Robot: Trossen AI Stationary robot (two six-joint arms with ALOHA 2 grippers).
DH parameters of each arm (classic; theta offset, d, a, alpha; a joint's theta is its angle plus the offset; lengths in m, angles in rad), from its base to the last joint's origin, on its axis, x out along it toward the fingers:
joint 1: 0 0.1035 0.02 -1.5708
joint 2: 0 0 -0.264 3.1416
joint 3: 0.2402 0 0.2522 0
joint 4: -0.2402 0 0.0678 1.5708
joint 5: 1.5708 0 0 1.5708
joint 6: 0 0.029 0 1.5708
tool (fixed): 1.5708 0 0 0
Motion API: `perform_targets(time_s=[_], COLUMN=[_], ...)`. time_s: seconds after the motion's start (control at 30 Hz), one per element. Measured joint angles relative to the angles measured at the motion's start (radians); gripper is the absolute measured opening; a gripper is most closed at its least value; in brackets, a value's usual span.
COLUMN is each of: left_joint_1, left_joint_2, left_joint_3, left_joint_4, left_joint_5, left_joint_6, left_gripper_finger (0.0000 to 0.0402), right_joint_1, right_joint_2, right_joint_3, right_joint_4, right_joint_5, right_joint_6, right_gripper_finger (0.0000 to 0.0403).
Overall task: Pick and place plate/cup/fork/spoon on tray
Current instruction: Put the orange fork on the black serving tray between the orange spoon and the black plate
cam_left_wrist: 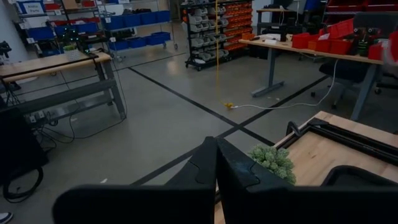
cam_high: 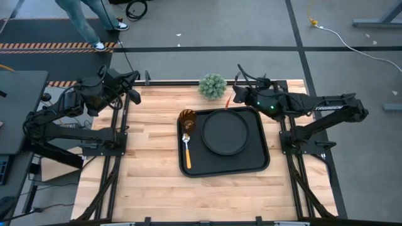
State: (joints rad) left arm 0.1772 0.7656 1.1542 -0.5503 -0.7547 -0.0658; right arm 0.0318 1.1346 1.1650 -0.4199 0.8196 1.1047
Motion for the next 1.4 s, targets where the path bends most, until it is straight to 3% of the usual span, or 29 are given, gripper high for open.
perform_targets(time_s=[0.33, 0.67, 1.0, 1.4], left_joint_1=[0.000, 0.000, 0.000, 0.000], left_joint_2=[0.000, 0.000, 0.000, 0.000], left_joint_3=[0.000, 0.000, 0.000, 0.000], left_joint_4=[0.000, 0.000, 0.002, 0.016], left_joint_5=[0.000, 0.000, 0.000, 0.000], left_joint_6=[0.000, 0.000, 0.000, 0.000], left_gripper_finger=[0.0009, 0.0009, 0.0009, 0.0009], right_joint_1=[0.139, 0.333, 0.512, 0.611], right_joint_2=[0.048, 0.180, 0.236, 0.309], right_joint_3=[0.019, 0.019, 0.019, 0.057], right_joint_4=[0.230, 0.359, 0.372, 0.318], right_joint_5=[0.050, 0.154, 0.157, 0.146], right_joint_6=[-0.103, -0.032, 0.056, 0.166], right_gripper_finger=[0.0012, 0.0011, 0.0010, 0.0010])
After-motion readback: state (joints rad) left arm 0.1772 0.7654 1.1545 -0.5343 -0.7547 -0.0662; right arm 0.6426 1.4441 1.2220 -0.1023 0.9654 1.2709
